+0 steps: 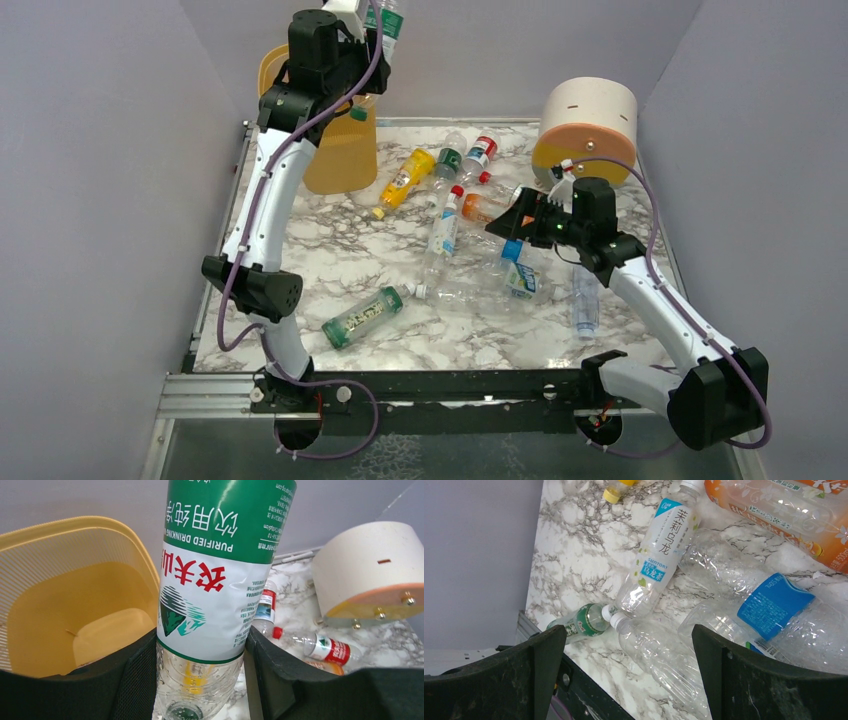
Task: Put the plastic bottles in the bin
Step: Pick up the plastic bottle at the center of the board, then place the plastic bottle in the trash bin.
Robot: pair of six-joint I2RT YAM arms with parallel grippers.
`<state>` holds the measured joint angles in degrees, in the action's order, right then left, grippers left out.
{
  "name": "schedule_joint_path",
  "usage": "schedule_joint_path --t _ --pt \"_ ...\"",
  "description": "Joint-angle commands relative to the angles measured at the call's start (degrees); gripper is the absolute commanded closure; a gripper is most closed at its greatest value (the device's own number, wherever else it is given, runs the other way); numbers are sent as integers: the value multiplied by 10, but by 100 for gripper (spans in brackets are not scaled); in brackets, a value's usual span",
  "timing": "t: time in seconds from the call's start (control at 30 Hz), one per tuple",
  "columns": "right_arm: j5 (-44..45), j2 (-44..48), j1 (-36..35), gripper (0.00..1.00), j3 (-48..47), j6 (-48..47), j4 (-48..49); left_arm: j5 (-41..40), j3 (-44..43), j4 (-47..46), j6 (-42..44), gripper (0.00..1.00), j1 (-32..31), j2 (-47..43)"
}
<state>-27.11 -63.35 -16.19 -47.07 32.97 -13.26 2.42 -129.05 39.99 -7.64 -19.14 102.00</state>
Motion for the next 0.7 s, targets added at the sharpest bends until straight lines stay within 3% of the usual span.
schedule_joint_path --t 0.0,0.33,0.67 --pt "-13 -3 -3 0 -6 -3 9 26 -81 7 -10 48 38 44" --pt "-20 -5 -3 0 4 -1 17 61 -33 -143 -53 48 141 56" --pt "-26 -9 -3 0 15 3 29 76 -20 -201 -44 47 171 108"
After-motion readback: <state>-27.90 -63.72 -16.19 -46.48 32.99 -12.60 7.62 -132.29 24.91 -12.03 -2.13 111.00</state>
